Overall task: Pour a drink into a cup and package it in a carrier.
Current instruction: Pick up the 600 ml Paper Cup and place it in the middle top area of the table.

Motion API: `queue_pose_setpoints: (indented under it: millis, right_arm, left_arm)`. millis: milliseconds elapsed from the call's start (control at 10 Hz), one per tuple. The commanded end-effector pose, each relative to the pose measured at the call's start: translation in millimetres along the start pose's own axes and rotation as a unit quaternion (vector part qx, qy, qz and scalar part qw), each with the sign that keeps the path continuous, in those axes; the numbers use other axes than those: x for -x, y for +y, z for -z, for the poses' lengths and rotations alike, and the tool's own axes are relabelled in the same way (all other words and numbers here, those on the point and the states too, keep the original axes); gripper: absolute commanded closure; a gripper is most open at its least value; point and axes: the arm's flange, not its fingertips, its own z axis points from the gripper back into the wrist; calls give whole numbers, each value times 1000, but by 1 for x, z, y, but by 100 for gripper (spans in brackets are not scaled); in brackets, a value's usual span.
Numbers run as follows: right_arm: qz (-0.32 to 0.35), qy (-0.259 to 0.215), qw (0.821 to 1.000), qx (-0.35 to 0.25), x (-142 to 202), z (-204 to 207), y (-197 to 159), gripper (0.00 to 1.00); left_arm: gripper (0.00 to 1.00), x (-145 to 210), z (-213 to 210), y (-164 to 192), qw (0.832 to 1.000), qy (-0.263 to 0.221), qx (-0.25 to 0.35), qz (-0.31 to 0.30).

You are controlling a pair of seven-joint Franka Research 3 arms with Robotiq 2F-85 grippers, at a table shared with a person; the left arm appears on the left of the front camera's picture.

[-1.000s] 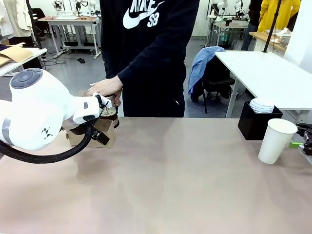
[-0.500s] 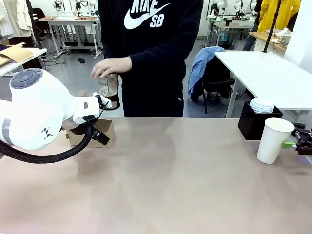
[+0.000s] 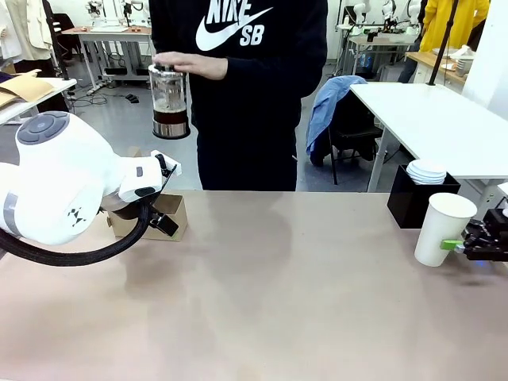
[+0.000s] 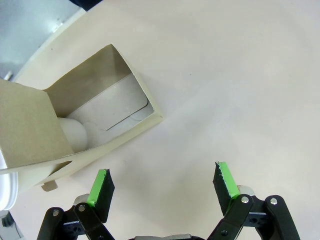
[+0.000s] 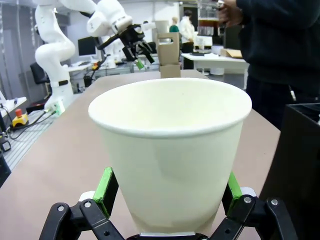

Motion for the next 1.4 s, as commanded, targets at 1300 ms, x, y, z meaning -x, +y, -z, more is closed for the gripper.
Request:
queue_pose_setpoints:
  millis: [1300]
  right_arm:
    - [29, -21, 987, 155, -102, 90, 44, 19]
  left_arm:
    - [0, 0, 0, 0, 1000, 0, 0, 0]
